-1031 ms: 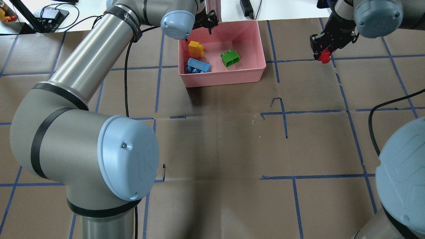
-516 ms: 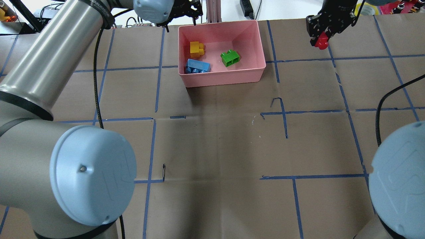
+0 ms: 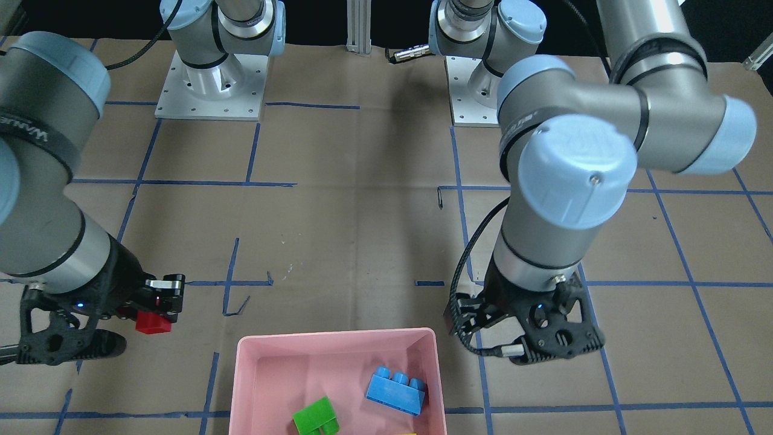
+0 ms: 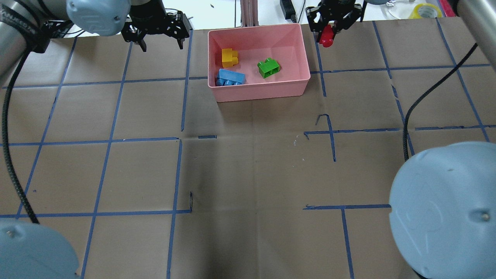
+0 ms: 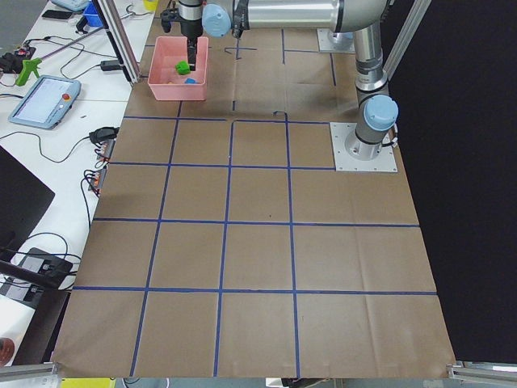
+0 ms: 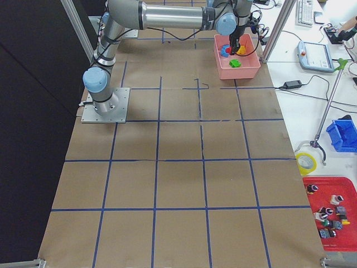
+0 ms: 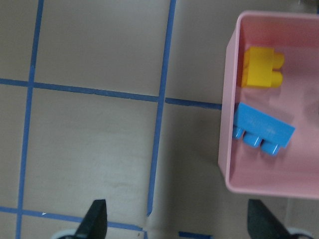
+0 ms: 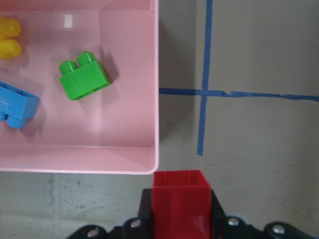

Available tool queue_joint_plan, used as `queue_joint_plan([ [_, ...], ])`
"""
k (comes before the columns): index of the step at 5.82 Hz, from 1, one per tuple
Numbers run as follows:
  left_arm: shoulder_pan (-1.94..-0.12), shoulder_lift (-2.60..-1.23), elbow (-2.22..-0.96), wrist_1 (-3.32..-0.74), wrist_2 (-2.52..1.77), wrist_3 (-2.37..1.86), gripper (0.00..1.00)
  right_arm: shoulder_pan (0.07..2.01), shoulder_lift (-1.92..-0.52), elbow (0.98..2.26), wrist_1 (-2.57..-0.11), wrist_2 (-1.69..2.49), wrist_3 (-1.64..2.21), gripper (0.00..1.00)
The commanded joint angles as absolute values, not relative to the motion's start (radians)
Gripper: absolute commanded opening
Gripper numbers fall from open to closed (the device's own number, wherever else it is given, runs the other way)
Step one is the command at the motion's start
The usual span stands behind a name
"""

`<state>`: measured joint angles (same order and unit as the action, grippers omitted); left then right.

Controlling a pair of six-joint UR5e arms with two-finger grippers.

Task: Put all blocks into box

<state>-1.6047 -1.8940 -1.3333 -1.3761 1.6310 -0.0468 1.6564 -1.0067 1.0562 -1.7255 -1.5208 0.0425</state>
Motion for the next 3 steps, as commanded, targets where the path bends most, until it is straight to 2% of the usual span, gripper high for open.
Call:
queue_joint_plan([
  [1,-1.545,-1.682,-1.483,-1.466,1.626,0.133,1.0,1.771,-0.878,0.927,-1.789,-1.52,0.206,0.05],
  [3,-1.555,-1.597,-1.543,-1.514,1.6,0.164,1.0,1.807,-0.757,0.836,-1.827,-1.52,0.218,0.08],
])
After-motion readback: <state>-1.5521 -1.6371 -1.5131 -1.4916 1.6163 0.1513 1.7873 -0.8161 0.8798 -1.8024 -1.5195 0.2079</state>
